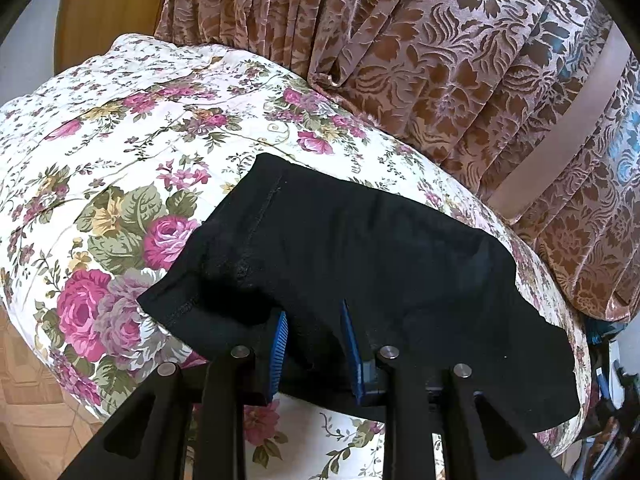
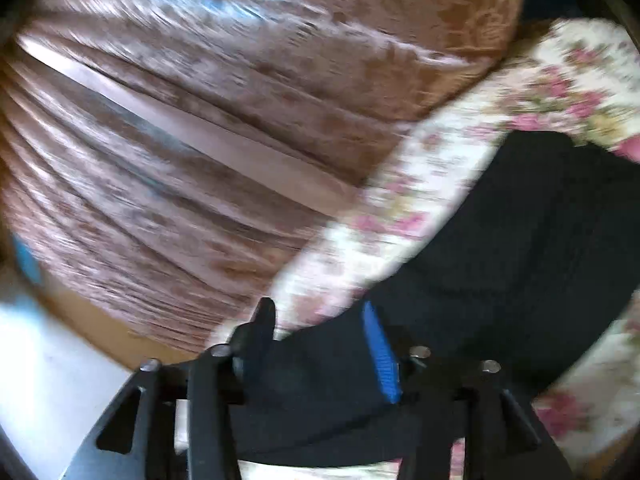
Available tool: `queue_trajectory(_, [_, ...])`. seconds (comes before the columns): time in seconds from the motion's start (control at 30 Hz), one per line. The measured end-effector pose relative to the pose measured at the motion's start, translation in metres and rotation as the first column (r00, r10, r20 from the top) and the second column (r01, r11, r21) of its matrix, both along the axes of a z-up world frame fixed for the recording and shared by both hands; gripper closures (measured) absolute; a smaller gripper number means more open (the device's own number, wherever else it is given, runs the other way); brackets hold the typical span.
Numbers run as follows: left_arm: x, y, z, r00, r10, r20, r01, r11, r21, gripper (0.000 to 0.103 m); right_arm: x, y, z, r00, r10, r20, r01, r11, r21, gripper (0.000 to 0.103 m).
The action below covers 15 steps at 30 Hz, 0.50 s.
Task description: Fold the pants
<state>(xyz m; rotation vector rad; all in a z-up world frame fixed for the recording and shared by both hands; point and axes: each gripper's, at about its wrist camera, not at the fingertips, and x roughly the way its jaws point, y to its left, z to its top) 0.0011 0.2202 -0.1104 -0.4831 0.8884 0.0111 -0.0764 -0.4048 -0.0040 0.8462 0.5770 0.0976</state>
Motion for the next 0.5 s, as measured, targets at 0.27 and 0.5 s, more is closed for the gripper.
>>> queue_trajectory(0.27, [-0.003,0.002,-0.010,1.000,0.013,-0.026,-0.013,1.000,-0.006,0.077,0.000,-0.075,-0.058,0.965,-0.149,-0.217,0.159,0.987,0.029,0.064])
queue_trajectory(0.5, [-0.001,0.003,-0.021,0.997,0.040,-0.069,-0.041,0.999,-0.009,0.077,0.025,-0.154,-0.095,0.916,-0.310,-0.254,0.341,0.936,0.086,0.065])
